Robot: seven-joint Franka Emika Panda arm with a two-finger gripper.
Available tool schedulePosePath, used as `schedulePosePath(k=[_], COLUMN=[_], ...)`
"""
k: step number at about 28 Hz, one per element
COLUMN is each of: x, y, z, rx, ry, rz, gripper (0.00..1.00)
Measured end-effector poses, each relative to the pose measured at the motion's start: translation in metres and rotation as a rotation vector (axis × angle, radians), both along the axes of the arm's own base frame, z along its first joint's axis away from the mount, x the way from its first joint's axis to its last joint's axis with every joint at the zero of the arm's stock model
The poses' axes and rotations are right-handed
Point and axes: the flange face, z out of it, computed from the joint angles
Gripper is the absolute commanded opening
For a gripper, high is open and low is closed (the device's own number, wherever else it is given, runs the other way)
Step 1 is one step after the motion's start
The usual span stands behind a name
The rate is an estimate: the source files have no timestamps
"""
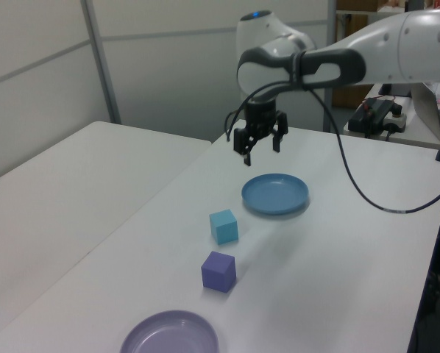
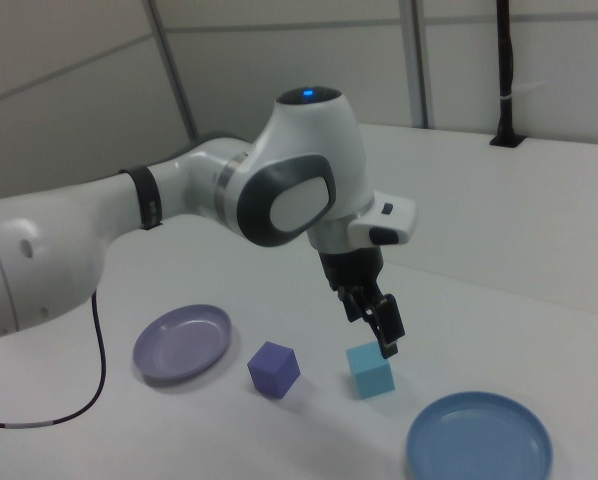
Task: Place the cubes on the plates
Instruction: 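Move the open gripper over the light-blue cube and lower it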
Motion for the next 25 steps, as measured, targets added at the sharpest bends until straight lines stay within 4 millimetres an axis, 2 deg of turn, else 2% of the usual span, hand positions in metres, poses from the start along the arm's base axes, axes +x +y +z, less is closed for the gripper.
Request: schedulePosePath(k=[9, 19, 25], x=[0.027, 0.047, 0.05], y=[0.044, 0.075, 0.079], z=[-0.086, -0.139, -0.144], rx=[-0.006, -0.024, -0.026], ry=[-0.044, -0.091, -0.098], rz=[-0.108, -0.161, -0.164], gripper=[1.0, 1.0, 1.0])
